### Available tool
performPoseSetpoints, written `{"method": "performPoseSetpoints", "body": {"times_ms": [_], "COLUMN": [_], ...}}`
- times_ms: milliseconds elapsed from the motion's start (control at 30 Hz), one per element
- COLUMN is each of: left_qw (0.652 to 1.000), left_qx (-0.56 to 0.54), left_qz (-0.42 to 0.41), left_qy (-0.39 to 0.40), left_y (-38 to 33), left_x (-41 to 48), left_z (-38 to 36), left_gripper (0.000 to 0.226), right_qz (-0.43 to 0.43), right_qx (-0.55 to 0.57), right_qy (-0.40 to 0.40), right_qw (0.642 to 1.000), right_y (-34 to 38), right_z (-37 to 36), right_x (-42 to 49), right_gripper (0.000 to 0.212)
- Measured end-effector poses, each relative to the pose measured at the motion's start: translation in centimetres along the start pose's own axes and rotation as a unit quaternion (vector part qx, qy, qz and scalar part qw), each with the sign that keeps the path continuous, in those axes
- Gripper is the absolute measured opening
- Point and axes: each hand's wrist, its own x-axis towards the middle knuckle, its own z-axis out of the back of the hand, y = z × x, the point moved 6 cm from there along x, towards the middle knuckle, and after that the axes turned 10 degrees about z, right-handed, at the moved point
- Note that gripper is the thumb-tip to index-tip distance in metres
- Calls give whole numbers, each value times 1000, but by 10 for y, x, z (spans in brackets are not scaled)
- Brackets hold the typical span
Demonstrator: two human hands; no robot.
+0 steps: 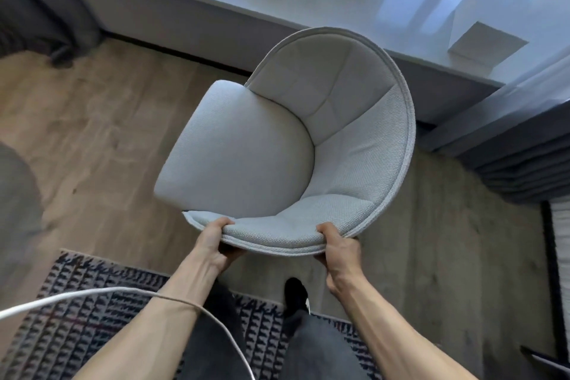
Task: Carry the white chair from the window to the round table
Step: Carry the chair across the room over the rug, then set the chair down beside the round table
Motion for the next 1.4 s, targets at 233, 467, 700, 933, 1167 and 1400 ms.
{"method": "performPoseSetpoints", "body": {"times_ms": [233, 467, 700, 933, 1167, 1400], "left_qw": [1000, 997, 990, 977, 959, 940], "left_qx": [-3, -34, -101, -180, -269, -325], "left_qz": [-27, -56, -85, -93, -85, -102], "left_qy": [-9, -43, -48, -66, -18, -14], "left_y": [-111, -226, -332, -430, -523, -617], "left_x": [-24, -54, -90, -113, -114, -120], "left_z": [61, 117, 155, 223, 320, 422], "left_gripper": [6, 16, 16, 9, 26, 11], "right_qz": [15, 31, 30, 48, 79, 86], "right_qx": [0, -20, -25, -84, -161, -211], "right_qy": [-12, 33, 117, 190, 251, 297], "right_qw": [1000, 999, 992, 977, 951, 928], "right_y": [14, 38, 72, 94, 89, 71], "right_z": [-122, -258, -393, -548, -710, -863], "right_x": [-24, -41, -44, -64, -113, -155], "right_gripper": [25, 10, 12, 17, 5, 16]}}
